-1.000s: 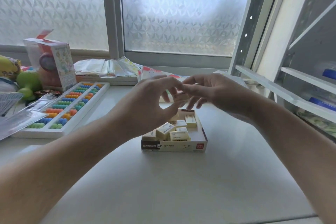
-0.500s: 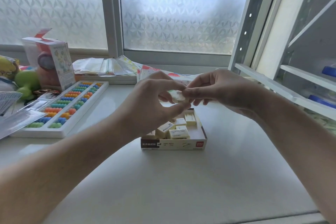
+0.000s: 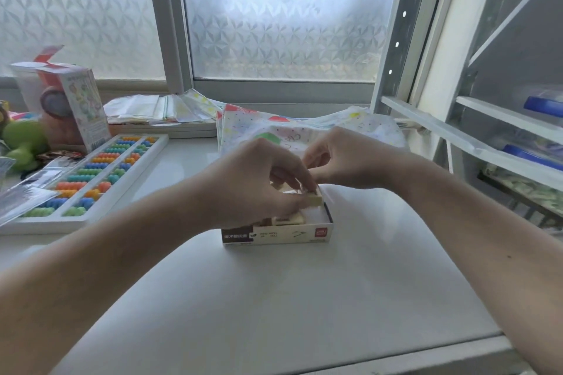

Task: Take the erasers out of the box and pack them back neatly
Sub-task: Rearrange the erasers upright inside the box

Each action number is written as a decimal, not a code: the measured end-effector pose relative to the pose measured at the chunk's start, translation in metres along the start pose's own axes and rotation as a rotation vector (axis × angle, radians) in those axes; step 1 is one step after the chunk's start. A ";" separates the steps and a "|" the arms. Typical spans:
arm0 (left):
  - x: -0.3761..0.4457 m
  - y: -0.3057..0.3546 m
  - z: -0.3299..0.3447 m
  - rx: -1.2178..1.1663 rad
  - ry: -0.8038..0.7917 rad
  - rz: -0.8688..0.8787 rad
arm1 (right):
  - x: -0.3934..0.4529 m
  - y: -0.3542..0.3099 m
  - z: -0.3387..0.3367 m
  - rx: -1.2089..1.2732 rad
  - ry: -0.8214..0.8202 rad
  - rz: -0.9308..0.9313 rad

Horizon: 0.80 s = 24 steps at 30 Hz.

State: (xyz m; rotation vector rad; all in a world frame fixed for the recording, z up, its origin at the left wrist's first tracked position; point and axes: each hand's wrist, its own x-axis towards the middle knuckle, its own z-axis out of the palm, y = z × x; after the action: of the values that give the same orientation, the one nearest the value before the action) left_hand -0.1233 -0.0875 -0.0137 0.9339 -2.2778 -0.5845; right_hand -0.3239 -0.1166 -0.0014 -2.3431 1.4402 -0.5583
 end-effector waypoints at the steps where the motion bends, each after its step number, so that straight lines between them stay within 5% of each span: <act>1: 0.002 0.002 -0.001 0.019 -0.032 -0.004 | 0.001 0.001 0.001 0.008 -0.006 -0.003; 11: 0.020 0.020 0.001 0.198 -0.142 -0.069 | 0.004 0.004 0.003 0.036 -0.015 0.024; 24: 0.013 0.006 -0.006 0.299 -0.130 0.068 | 0.002 0.006 0.002 0.023 -0.005 0.000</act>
State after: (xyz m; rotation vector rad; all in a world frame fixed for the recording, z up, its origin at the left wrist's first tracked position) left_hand -0.1297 -0.0936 -0.0014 0.9765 -2.5508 -0.2851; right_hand -0.3265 -0.1212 -0.0056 -2.3245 1.4246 -0.5663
